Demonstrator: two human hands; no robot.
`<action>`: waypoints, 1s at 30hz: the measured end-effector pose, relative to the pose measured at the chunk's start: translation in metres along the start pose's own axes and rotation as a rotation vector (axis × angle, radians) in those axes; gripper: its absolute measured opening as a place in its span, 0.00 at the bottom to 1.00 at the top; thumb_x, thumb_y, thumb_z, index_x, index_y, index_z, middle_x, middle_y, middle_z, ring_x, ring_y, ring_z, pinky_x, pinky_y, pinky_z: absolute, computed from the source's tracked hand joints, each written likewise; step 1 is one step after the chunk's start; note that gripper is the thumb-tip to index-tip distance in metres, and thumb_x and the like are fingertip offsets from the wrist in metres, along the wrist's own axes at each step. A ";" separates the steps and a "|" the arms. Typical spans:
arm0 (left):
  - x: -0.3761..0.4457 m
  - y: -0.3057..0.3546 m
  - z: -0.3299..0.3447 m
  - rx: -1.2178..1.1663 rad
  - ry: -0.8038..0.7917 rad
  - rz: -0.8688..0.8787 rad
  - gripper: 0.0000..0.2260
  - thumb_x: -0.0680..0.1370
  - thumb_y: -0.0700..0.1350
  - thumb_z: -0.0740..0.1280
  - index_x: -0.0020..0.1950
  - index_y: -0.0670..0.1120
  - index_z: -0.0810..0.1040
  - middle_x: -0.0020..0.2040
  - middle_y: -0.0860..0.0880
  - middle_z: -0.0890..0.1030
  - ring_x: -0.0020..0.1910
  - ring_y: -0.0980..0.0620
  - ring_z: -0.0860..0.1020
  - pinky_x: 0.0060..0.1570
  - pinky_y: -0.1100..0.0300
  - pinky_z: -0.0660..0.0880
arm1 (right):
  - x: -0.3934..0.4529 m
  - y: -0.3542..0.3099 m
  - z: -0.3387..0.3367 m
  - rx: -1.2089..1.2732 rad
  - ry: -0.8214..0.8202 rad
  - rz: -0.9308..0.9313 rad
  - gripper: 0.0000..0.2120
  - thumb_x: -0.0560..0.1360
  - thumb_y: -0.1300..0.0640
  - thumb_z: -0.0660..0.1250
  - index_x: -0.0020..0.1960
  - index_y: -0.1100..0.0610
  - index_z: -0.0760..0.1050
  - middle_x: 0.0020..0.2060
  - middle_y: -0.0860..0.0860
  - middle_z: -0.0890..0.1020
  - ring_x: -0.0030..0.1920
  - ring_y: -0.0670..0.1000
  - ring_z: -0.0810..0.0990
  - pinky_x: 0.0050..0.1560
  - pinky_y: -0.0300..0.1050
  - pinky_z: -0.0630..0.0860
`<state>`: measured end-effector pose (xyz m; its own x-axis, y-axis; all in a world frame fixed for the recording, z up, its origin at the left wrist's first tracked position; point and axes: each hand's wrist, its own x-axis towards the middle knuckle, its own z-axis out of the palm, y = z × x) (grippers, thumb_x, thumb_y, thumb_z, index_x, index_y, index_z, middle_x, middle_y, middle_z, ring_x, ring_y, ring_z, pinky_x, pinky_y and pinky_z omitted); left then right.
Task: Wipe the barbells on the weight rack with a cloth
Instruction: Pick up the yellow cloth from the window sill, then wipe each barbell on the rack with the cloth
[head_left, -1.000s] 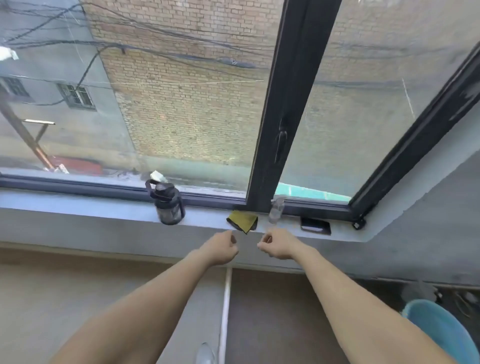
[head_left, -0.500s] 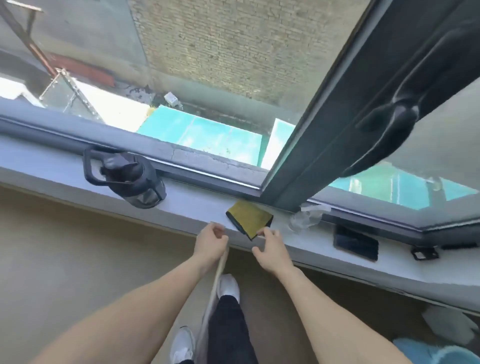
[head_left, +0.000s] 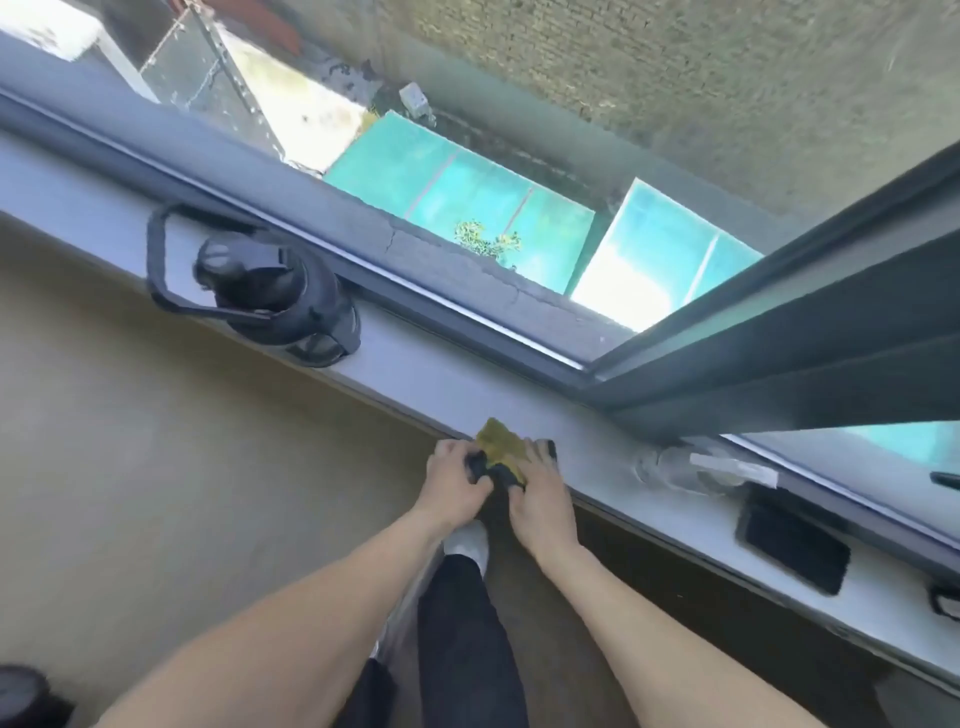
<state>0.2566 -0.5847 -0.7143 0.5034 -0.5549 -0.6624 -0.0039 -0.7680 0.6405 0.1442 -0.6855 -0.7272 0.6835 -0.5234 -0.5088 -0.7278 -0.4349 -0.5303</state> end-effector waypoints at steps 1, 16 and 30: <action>-0.014 -0.001 -0.006 -0.029 0.012 -0.024 0.14 0.75 0.44 0.68 0.60 0.46 0.78 0.60 0.44 0.73 0.61 0.46 0.73 0.61 0.59 0.69 | -0.008 -0.010 -0.002 0.037 -0.068 -0.007 0.20 0.79 0.64 0.59 0.69 0.54 0.74 0.71 0.51 0.72 0.74 0.54 0.65 0.73 0.46 0.62; -0.286 -0.050 -0.094 -0.528 0.332 -0.108 0.08 0.76 0.32 0.64 0.51 0.43 0.73 0.45 0.46 0.81 0.36 0.52 0.77 0.32 0.69 0.72 | -0.205 -0.174 -0.042 0.300 -0.497 -0.031 0.12 0.77 0.61 0.67 0.40 0.48 0.84 0.34 0.43 0.82 0.37 0.42 0.78 0.42 0.35 0.73; -0.576 -0.237 -0.157 -0.734 0.702 -0.104 0.21 0.79 0.60 0.66 0.47 0.42 0.83 0.45 0.44 0.85 0.45 0.47 0.82 0.45 0.55 0.79 | -0.430 -0.344 0.107 0.302 -0.639 -0.226 0.30 0.76 0.38 0.66 0.55 0.66 0.79 0.42 0.61 0.81 0.42 0.62 0.81 0.50 0.60 0.79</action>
<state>0.1034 -0.0328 -0.4236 0.8648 -0.0031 -0.5022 0.4805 -0.2854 0.8292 0.1070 -0.2324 -0.3988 0.7813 0.1238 -0.6117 -0.5813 -0.2124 -0.7855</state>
